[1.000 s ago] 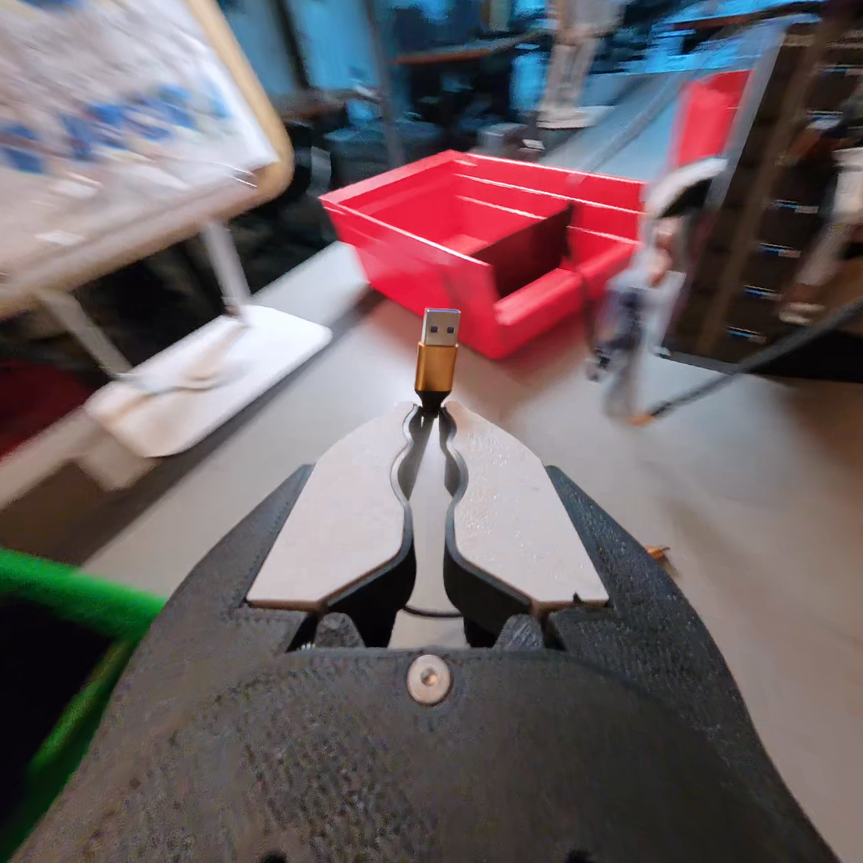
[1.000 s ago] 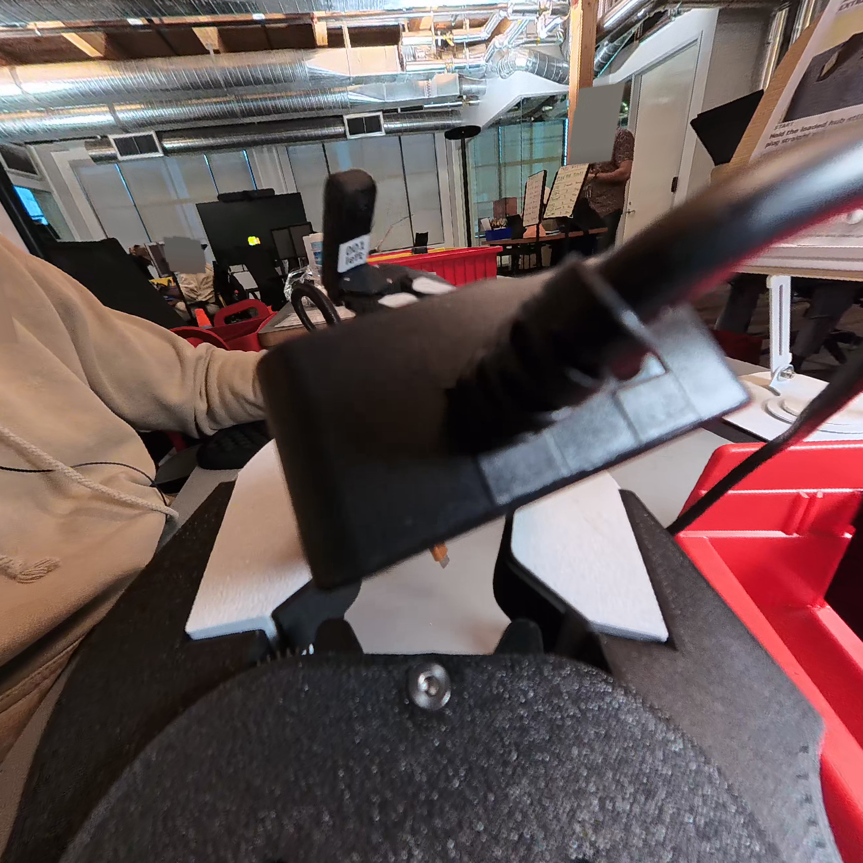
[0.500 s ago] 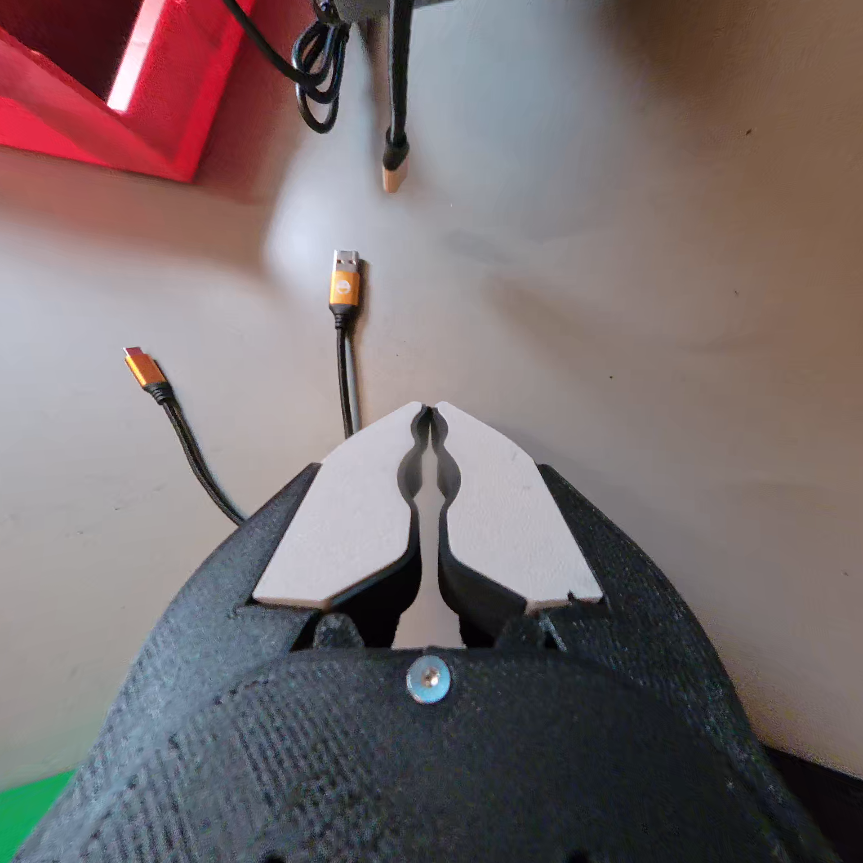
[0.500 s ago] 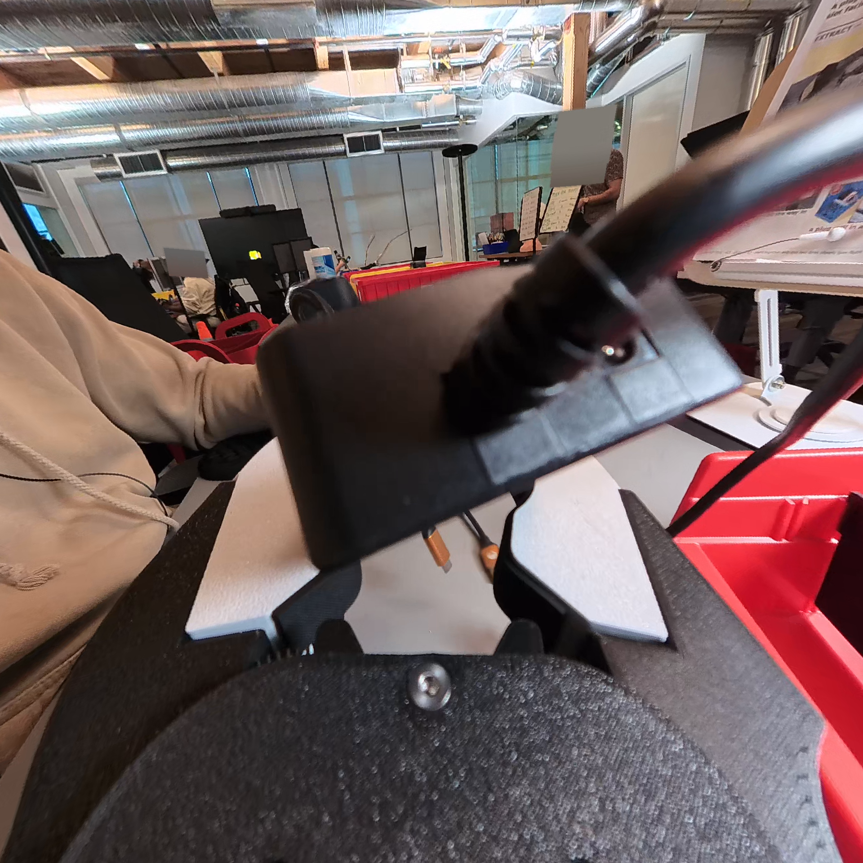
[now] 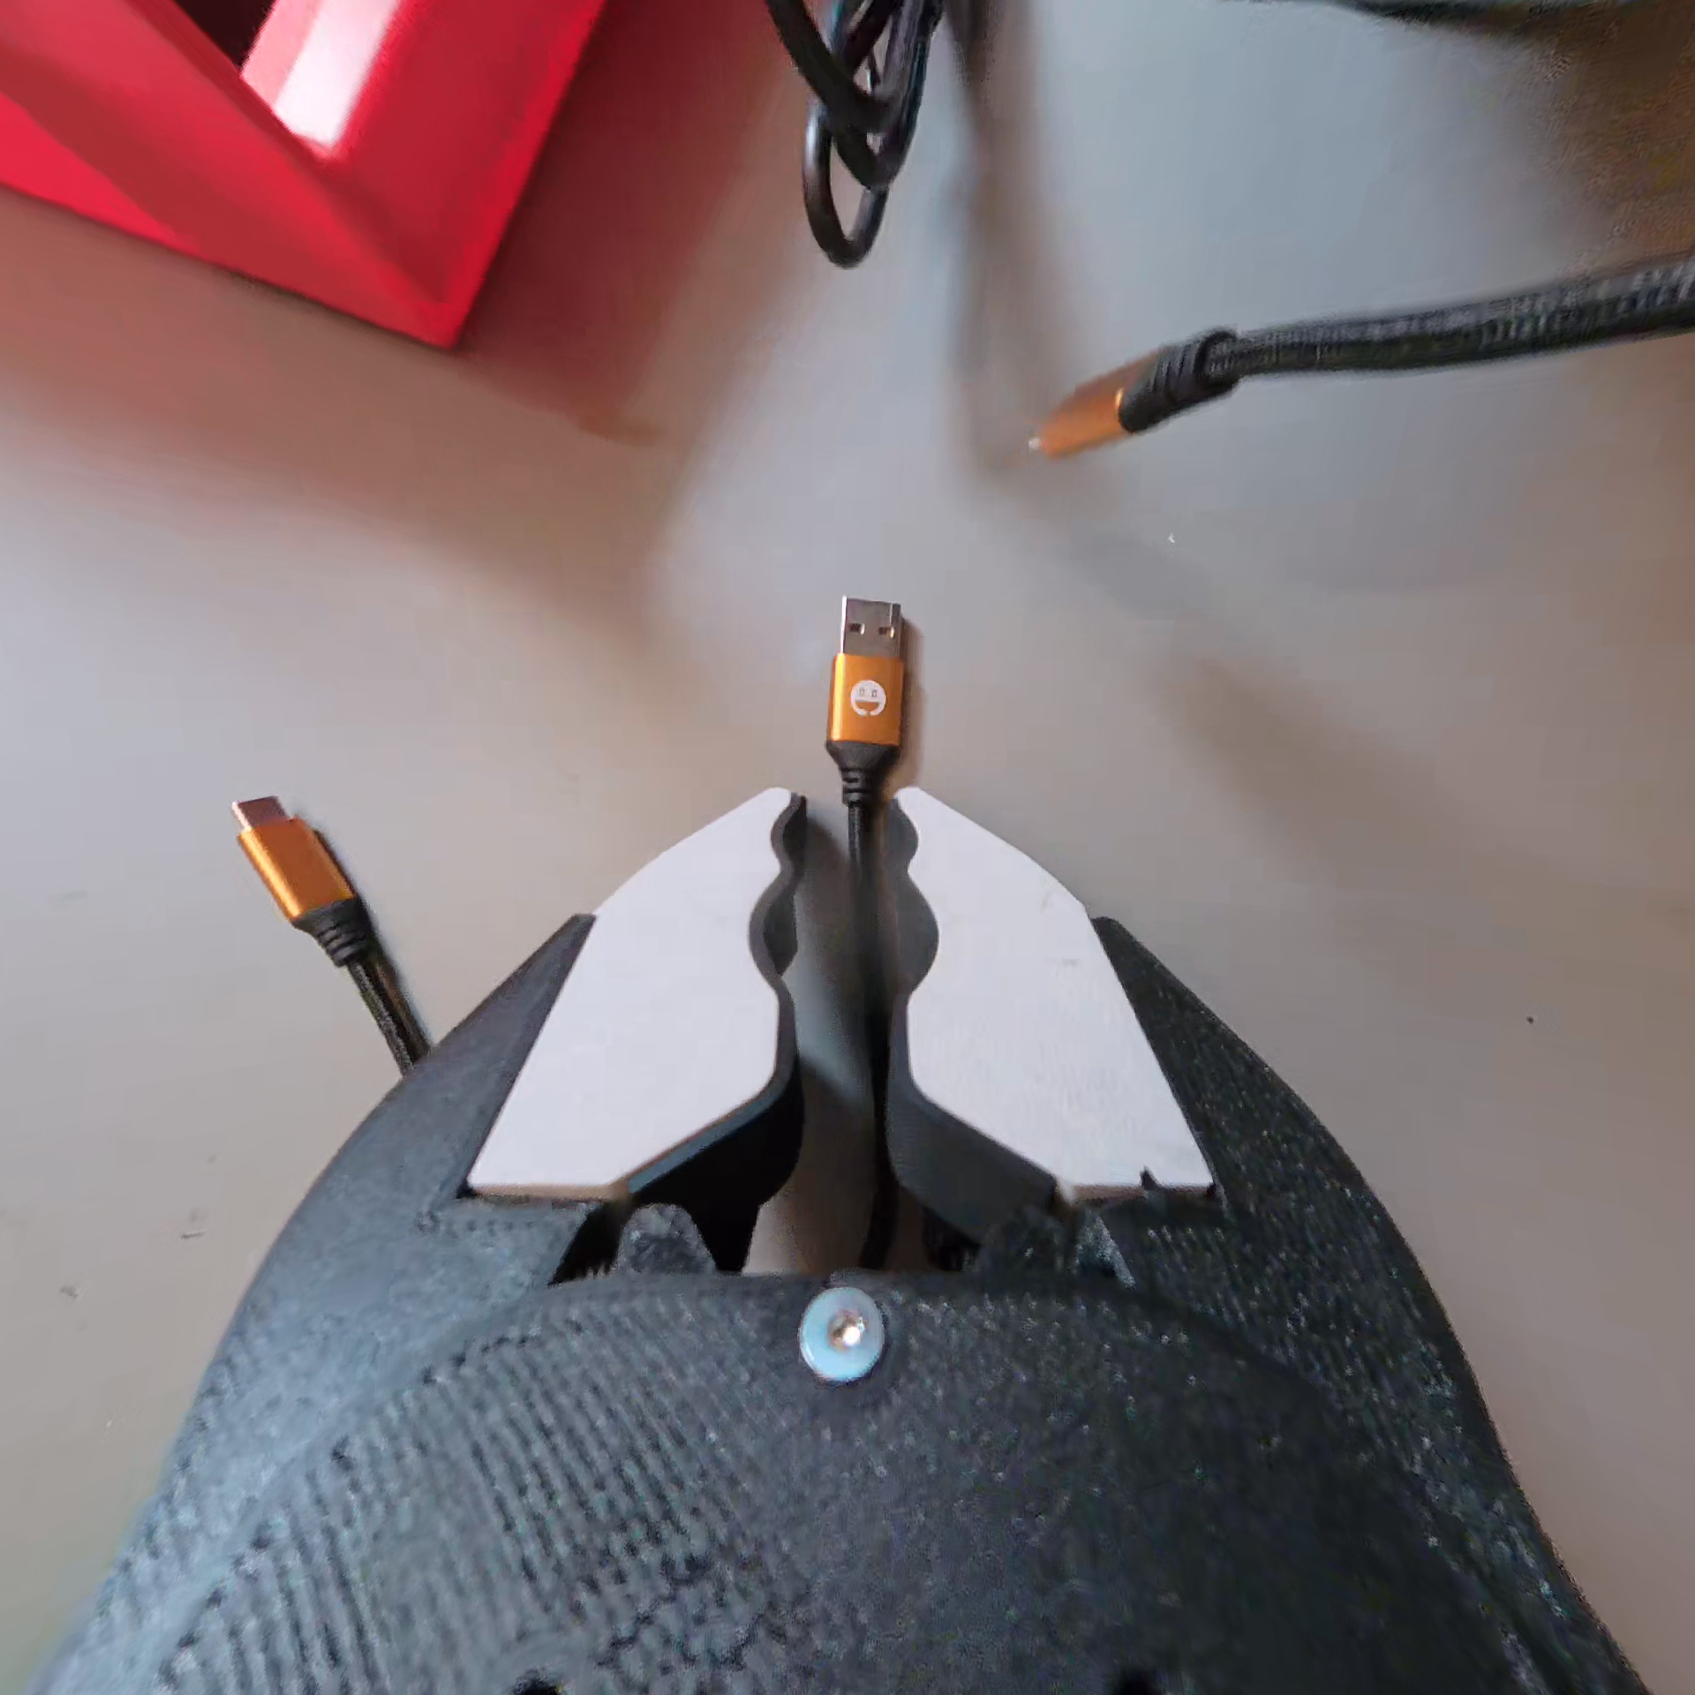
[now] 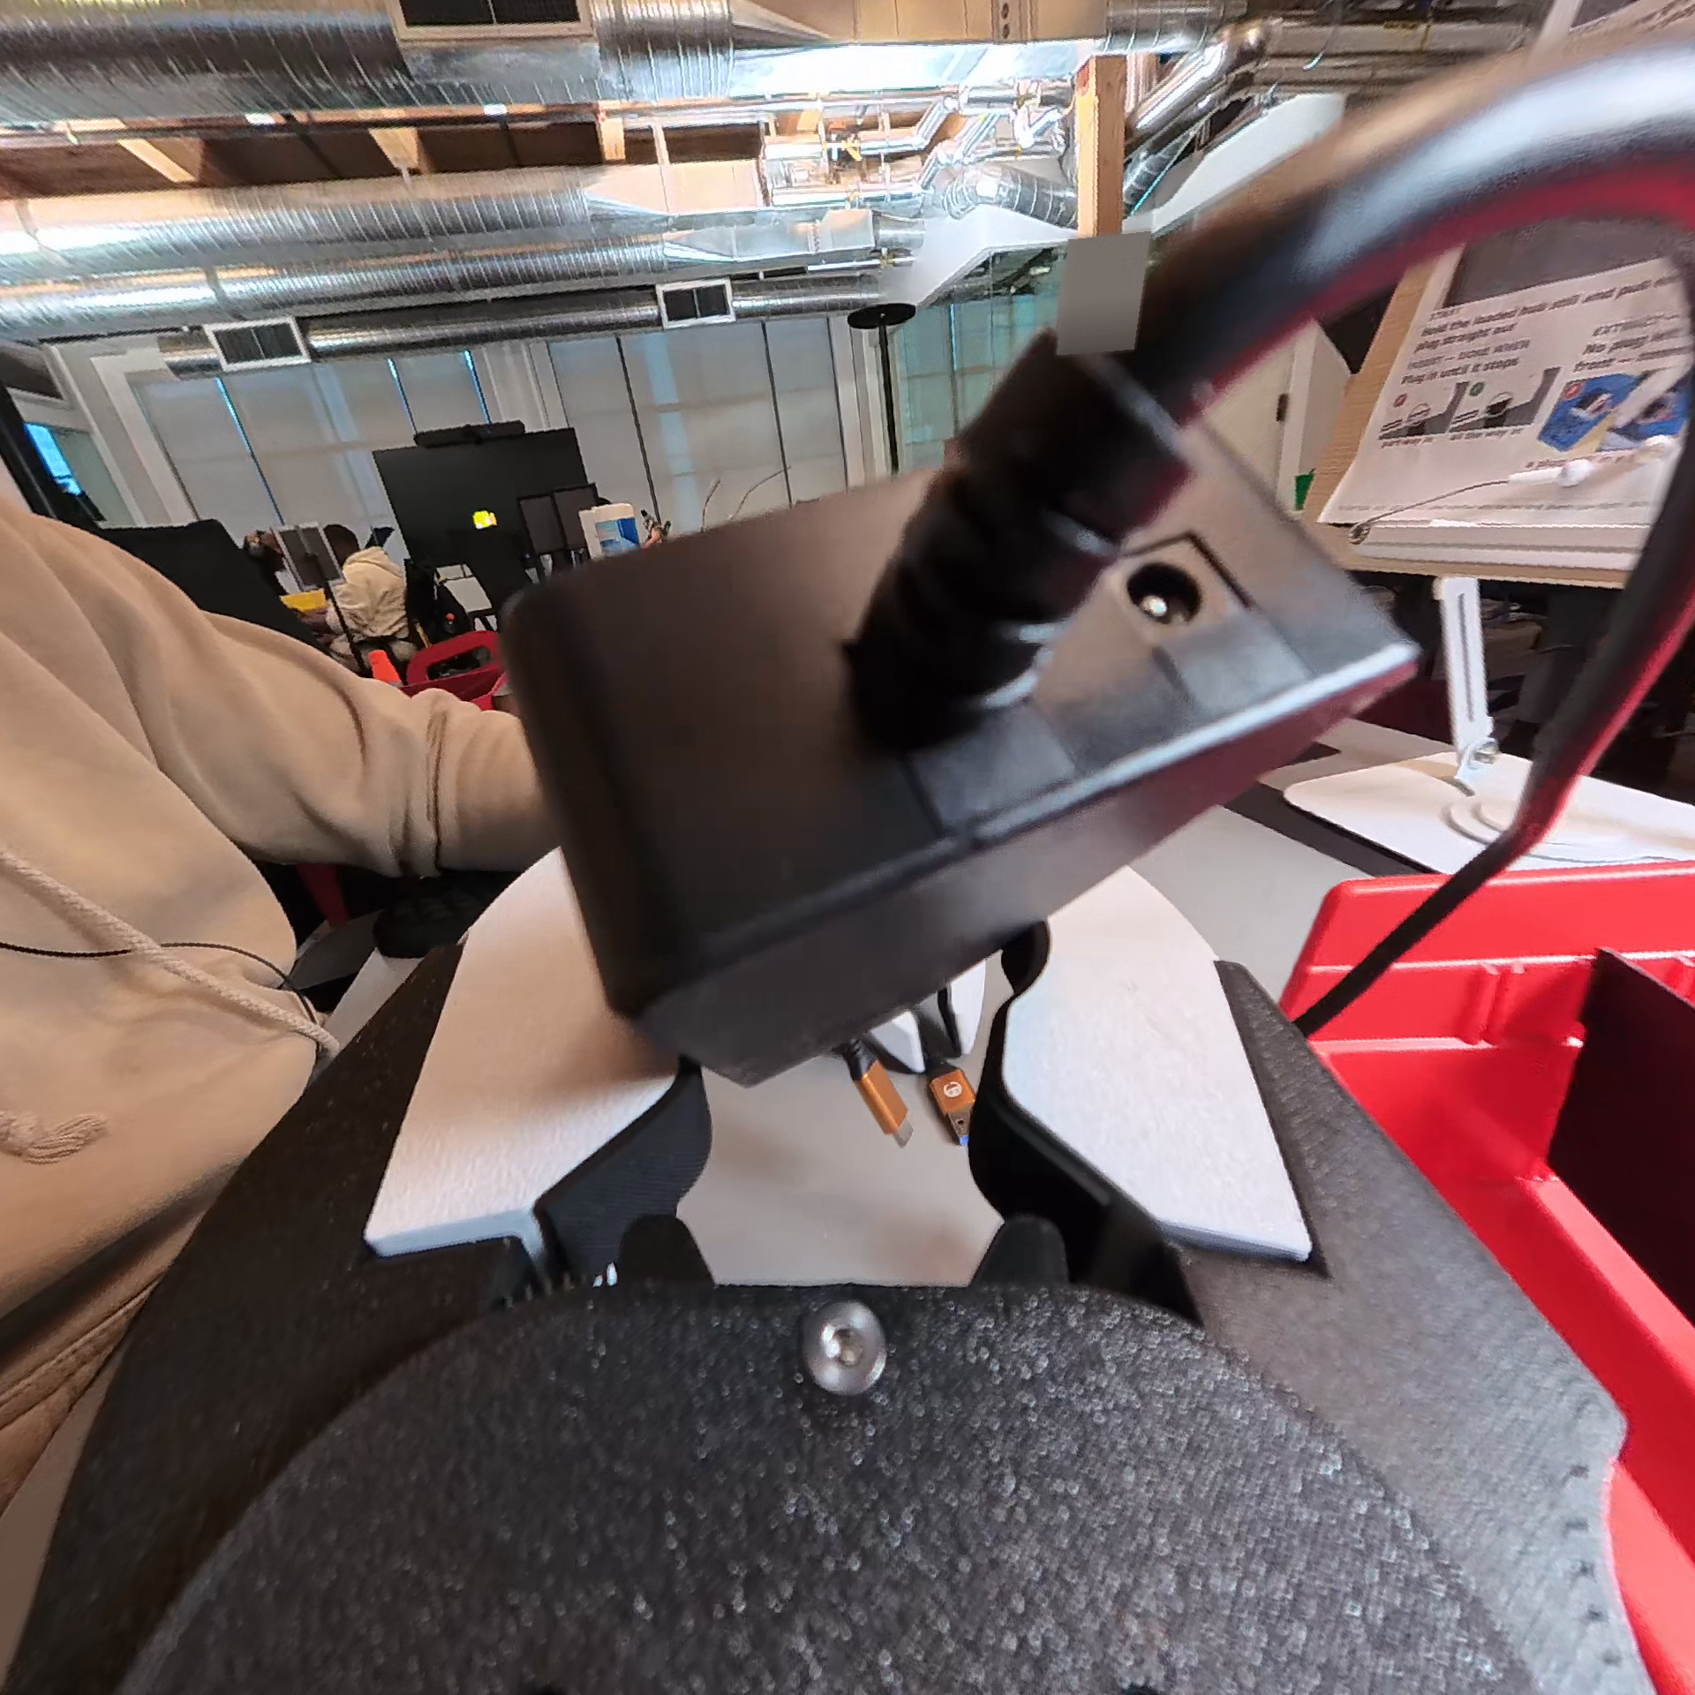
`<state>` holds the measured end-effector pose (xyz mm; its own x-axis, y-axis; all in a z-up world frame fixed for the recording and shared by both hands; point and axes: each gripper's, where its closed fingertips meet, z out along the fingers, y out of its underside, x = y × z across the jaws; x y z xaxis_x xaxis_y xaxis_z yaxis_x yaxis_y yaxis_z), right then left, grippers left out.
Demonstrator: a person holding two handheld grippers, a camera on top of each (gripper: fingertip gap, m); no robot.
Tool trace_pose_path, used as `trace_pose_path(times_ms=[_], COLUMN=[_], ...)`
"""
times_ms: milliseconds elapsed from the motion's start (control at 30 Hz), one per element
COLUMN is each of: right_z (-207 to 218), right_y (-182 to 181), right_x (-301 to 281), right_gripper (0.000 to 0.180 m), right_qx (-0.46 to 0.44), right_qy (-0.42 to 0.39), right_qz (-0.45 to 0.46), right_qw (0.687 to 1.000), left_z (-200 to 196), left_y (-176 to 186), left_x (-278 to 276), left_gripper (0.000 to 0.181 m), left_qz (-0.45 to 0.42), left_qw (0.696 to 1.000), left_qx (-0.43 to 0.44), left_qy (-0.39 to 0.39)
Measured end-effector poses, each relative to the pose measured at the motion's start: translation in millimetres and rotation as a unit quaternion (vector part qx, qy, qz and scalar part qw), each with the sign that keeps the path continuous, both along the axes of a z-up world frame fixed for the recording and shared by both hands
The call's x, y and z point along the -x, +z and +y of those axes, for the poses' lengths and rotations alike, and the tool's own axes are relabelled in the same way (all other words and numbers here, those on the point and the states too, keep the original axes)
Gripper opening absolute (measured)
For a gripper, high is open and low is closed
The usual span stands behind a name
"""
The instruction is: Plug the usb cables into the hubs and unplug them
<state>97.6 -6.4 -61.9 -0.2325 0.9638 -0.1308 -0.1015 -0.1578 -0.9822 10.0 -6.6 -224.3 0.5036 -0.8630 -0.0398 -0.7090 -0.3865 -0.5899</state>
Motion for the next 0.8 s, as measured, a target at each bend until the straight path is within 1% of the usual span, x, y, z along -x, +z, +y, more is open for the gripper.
trace_pose_path(times_ms=[33,67,133,233,300,400,500,567,667,800], right_z=[-1.2,-2.5,-4.5,-5.3,-5.5,-4.8,-3.0,-3.4,-7.3,-12.3], right_y=[-0.8,-1.8,-3.1,-7.8,-12.9,-25.2,-34.7,-38.8,-44.2,-54.8], right_x=[0.8,1.5,2.9,5.7,8.7,15.6,23.1,28.4,38.7,52.0], right_gripper=[0.069,0.071,0.071,0.070,0.070,0.070,0.070,0.070,0.070,0.069], right_qx=[-0.001,-0.004,-0.008,-0.020,-0.030,-0.056,-0.084,-0.106,-0.126,-0.165], right_qy=[0.002,0.003,0.004,-0.004,-0.011,-0.030,-0.058,-0.075,-0.089,-0.106], right_qz=[-0.002,-0.005,-0.010,-0.030,-0.049,-0.092,-0.131,-0.151,-0.178,-0.225], right_qw=[1.000,1.000,1.000,0.999,0.998,0.994,0.986,0.980,0.972,0.954], left_z=[-1.7,-3.0,-3.8,-5.1,-7.9,-17.0,-37.6,-49.8,-61.5,-60.9], left_y=[-0.4,-0.9,-0.9,4.4,26.1,79.4,127.7,146.0,154.6,144.2], left_x=[-1.3,-2.0,-0.6,9.8,13.1,12.0,-3.5,-15.5,-33.8,-45.3], left_gripper=[0.010,0.007,0.007,0.006,0.006,0.006,0.006,0.006,0.006,0.006], left_qz=[-0.004,-0.010,-0.014,0.007,-0.012,-0.056,-0.095,-0.091,-0.064,-0.018], left_qw=[1.000,1.000,1.000,1.000,0.999,0.997,0.994,0.995,0.997,1.000], left_qx=[0.010,0.020,0.021,0.002,-0.004,-0.025,-0.034,-0.041,-0.036,-0.016], left_qy=[-0.004,-0.001,0.005,0.021,0.036,0.050,0.034,0.018,-0.007,-0.018])
